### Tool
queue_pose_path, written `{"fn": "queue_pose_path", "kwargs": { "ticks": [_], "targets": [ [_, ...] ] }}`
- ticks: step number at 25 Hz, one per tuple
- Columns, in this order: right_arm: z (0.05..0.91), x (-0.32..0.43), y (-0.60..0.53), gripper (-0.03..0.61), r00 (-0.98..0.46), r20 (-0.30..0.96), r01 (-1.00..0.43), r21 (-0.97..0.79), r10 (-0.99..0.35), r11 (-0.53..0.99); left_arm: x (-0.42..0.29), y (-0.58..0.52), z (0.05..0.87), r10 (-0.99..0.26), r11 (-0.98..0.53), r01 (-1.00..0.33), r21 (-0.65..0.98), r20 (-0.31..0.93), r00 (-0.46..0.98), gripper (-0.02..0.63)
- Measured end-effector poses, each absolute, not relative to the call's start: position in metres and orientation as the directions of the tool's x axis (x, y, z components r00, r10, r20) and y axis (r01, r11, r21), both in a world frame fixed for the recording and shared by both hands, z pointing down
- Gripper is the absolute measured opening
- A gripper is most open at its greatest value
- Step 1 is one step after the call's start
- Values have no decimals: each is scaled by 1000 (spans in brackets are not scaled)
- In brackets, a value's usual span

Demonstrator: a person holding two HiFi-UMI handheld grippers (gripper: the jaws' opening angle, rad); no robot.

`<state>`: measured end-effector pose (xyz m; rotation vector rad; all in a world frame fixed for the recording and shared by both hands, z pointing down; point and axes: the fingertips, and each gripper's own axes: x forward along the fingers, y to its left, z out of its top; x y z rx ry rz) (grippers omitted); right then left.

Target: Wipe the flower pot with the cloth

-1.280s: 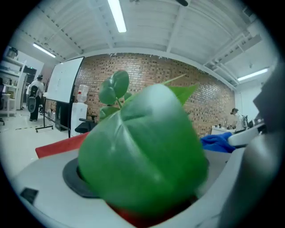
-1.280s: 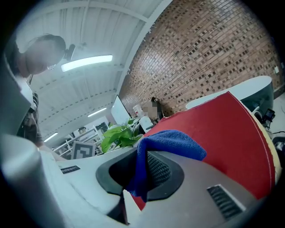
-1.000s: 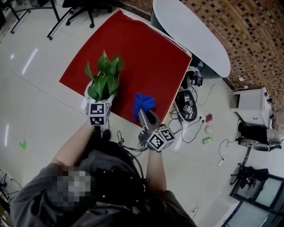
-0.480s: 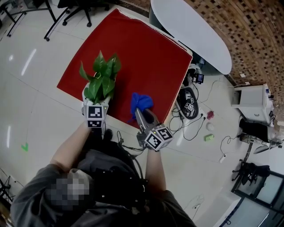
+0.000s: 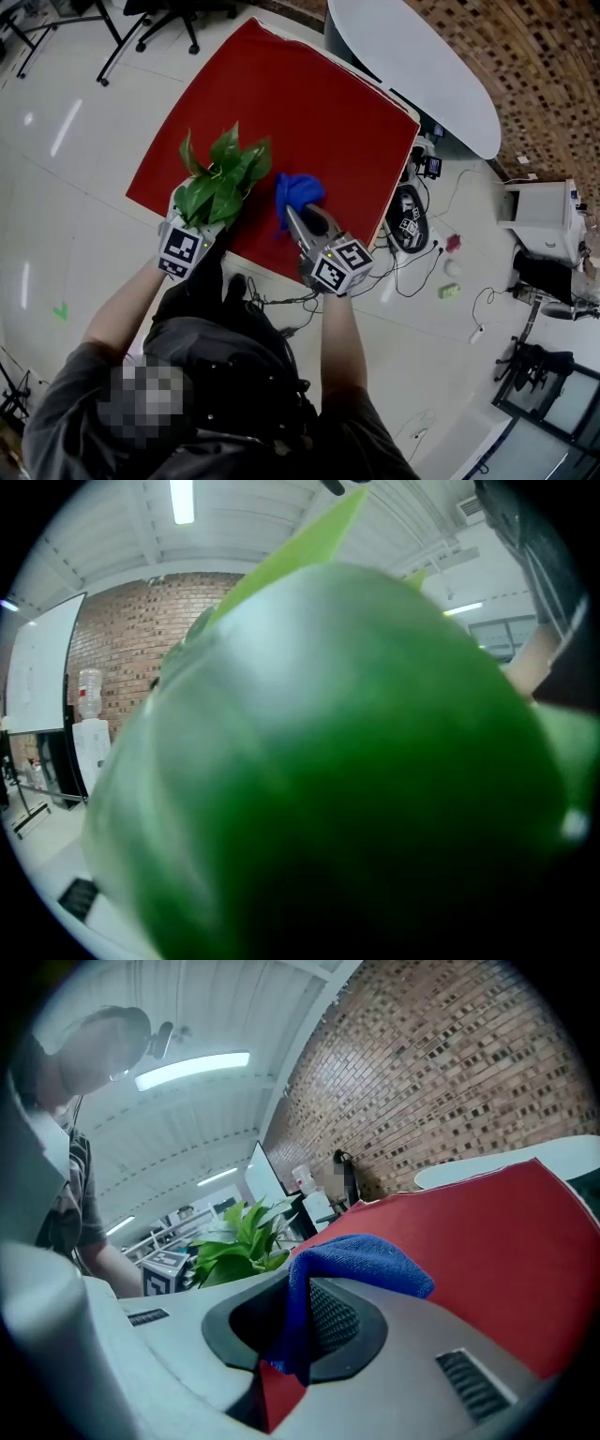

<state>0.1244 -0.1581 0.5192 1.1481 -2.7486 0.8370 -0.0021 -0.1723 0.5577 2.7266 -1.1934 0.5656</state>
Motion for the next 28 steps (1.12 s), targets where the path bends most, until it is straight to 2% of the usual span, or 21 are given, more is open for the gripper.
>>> {"fn": "queue_pose_path", "kwargs": {
  "ticks": [10, 17, 22, 28],
  "targets": [
    [552, 68, -231, 52, -861, 293, -509, -489, -416, 708, 4, -175, 563, -500, -847, -531, -23, 378, 780, 420],
    [563, 38, -248, 51, -926, 227, -376, -604, -301, 703, -5, -180, 569, -367, -921, -390, -18, 381, 849, 420],
    [560, 42, -241, 51, -933, 198, -356, -626, -300, 694, -4, -181, 570, -363, -923, -385, -18, 376, 853, 420],
    [560, 61, -210, 51, -911, 191, -398, -641, -366, 656, 3, -182, 566, -411, -901, -433, -17, 347, 843, 420]
  ]
}}
